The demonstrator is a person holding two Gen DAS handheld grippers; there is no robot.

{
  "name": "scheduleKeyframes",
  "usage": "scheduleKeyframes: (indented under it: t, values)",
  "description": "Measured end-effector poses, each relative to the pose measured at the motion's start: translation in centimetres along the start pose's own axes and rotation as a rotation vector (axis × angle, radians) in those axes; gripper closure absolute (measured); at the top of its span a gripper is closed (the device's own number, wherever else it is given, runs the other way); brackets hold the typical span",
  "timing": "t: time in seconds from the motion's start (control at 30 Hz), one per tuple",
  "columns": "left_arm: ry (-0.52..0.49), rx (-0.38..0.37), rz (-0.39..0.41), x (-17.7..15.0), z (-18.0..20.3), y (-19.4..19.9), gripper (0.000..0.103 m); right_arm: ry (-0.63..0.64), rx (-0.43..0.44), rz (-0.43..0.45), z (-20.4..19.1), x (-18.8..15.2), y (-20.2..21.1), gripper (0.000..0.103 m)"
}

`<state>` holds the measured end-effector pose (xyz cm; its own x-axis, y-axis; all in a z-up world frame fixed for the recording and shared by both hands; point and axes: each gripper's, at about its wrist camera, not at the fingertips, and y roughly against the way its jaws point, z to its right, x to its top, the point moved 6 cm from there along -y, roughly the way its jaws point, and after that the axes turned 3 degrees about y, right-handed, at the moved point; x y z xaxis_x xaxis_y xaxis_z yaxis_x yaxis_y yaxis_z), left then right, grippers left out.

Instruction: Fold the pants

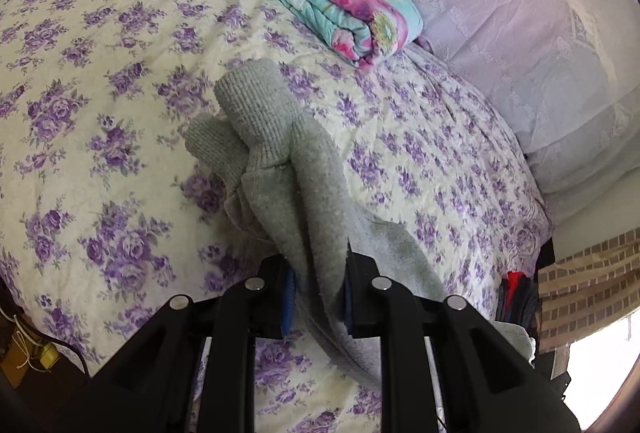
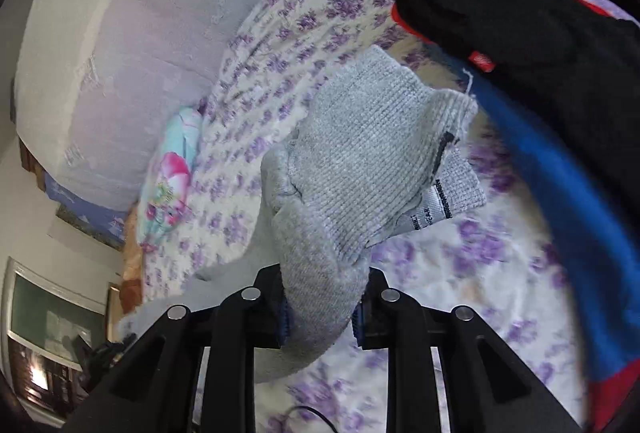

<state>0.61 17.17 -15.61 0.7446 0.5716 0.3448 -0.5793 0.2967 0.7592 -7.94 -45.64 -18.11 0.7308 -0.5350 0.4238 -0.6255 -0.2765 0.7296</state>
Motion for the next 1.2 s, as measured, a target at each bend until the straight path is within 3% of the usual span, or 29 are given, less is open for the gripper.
scheduleKeyframes:
  t: [0.03,0.07,0.13,0.23,0.33,0.63,0.73,0.9,1.0,1.07,1.2]
  values:
    - [-0.004,0.029,-0.017,-0.6,-0.5,-0.8,0.085,-0.036,-0.055,-0.028,1.8,-1.1,-0.2,0.056]
    - [0.005,0.065,-0.041,-1.2,-1.4,-1.6,0.085,-0.094,-0.064,-0.050,3.1,-1.9,-0.5,0.048]
    - [0.070,0.089,-0.083,-2.0,-3.4,-2.4,0.084,-0.193,-0.026,-0.023,4.5,-2.9,0.2,0.048]
    - [0.105,0.063,-0.083,-2.2,-4.6,-1.7,0.082,-0.192,-0.008,0.060,4.4,-3.3,2.3,0.048]
    - [0.070,0.047,-0.063,-1.9,-4.2,-0.4,0.082,-0.159,0.008,0.042,3.5,-3.9,2.6,0.048]
    - [0.117,-0.021,-0.048,-0.9,-3.3,1.1,0.081,-0.164,0.039,-0.004,1.7,-5.1,1.4,0.048]
    - [0.112,-0.012,-0.072,-1.2,-3.5,0.6,0.059,-0.173,0.040,-0.002,1.5,-5.5,1.6,0.048]
    - [0.134,-0.005,-0.094,-2.1,-4.1,-1.0,0.056,-0.196,0.040,-0.004,1.8,-6.1,1.6,0.048]
    - [0.143,-0.015,-0.105,-2.4,-4.4,-1.4,0.064,-0.222,0.042,0.004,2.2,-6.4,1.8,0.048]
    - [0.123,-0.021,-0.094,-2.0,-4.2,-1.2,0.086,-0.233,0.040,0.010,2.4,-6.6,1.9,0.048]
    - [0.099,-0.053,-0.094,-1.0,-3.3,-0.8,0.088,-0.254,0.053,0.000,2.5,-7.2,1.3,0.048]
